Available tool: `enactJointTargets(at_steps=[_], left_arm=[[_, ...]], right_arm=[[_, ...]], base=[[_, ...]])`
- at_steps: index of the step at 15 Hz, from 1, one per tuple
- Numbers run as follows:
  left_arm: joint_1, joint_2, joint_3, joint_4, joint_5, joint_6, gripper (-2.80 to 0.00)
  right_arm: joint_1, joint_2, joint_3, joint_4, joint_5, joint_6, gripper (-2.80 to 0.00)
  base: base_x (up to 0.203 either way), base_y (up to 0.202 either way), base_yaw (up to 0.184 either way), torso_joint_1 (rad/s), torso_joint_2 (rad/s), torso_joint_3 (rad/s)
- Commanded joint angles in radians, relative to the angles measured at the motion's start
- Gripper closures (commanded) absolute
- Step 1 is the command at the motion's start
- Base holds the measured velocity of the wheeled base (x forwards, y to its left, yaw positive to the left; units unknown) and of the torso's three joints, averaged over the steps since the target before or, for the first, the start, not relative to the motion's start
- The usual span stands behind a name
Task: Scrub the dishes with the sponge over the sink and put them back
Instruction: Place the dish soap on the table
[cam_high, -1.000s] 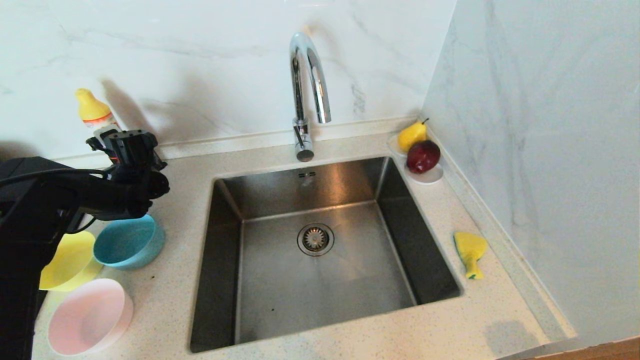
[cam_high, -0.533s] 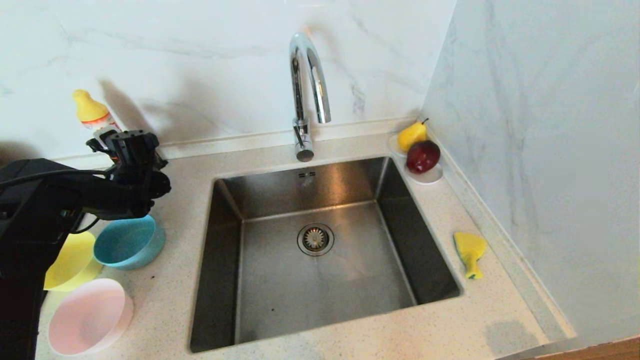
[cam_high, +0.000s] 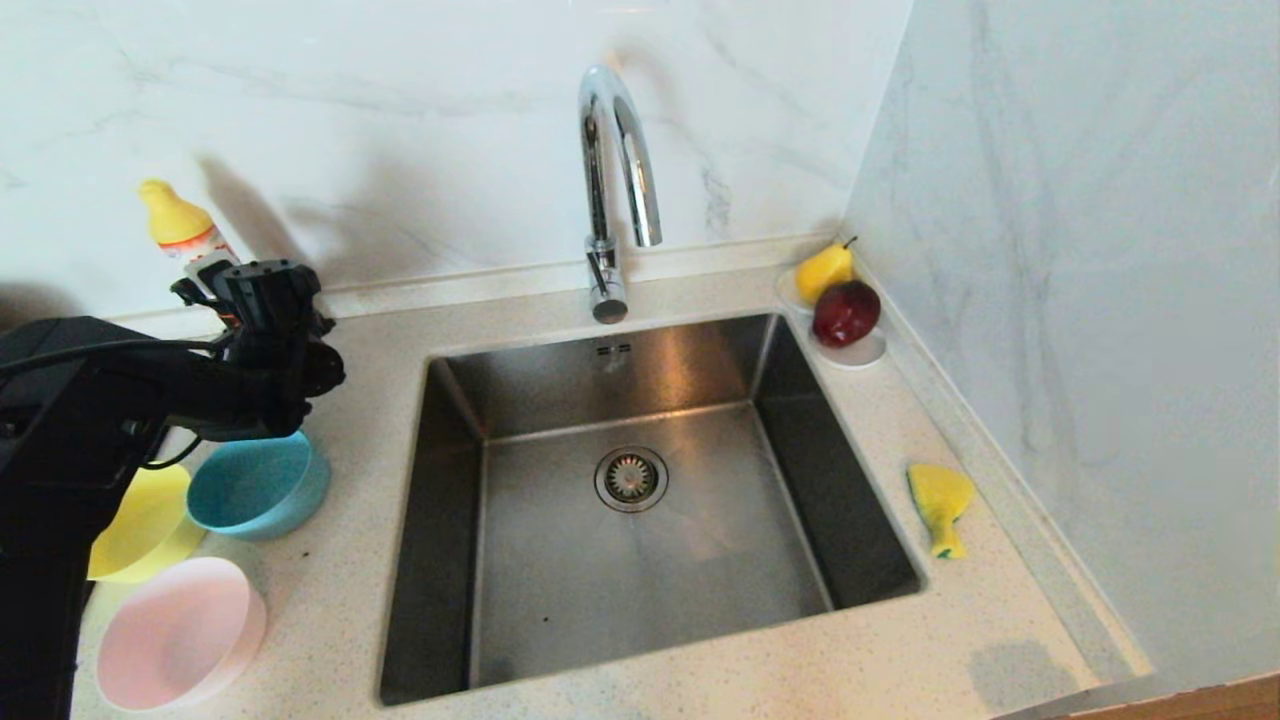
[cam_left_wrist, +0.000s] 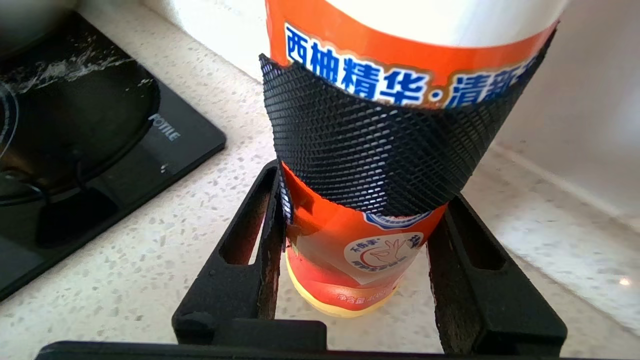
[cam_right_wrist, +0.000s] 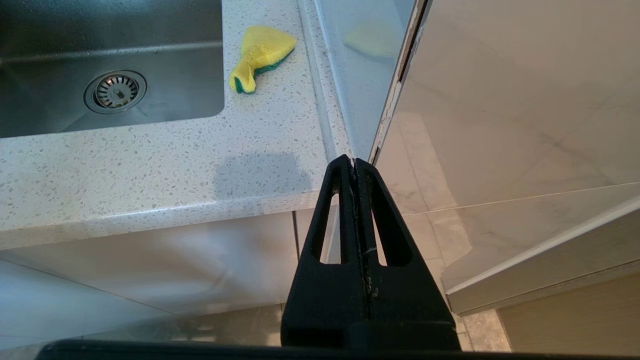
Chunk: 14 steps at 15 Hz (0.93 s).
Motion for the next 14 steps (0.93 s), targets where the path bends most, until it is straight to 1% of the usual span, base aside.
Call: enactJointTargets(at_steps=[1, 5, 6, 14], left_arm=[[0.001, 0.001, -0.003, -0.002, 0.004, 0.000, 0.00], [-0.002, 0.018, 0.000, -0.002, 0.004, -0.001, 0.00], [-0.002, 0.021, 0.001, 0.000, 0.004, -0.001, -2.80], [-0.006, -0.021, 0.003, -0.003, 0.004, -0.006, -2.80]], right_arm=[[0.000, 0.002, 0.000, -0.001, 0.000, 0.000, 0.00], [0.000, 0.002, 0.000, -0.001, 0.000, 0.000, 0.00], [0.000, 0.002, 0.000, -0.001, 0.000, 0.000, 0.00], [0.000, 0.002, 0.000, -0.001, 0.000, 0.000, 0.00]], base=[[0.000, 0.000, 0.000, 0.000, 0.00, 0.000], [0.000, 0.000, 0.000, 0.000, 0.00, 0.000], [0.000, 0.000, 0.000, 0.000, 0.00, 0.000], [0.000, 0.000, 0.000, 0.000, 0.00, 0.000]])
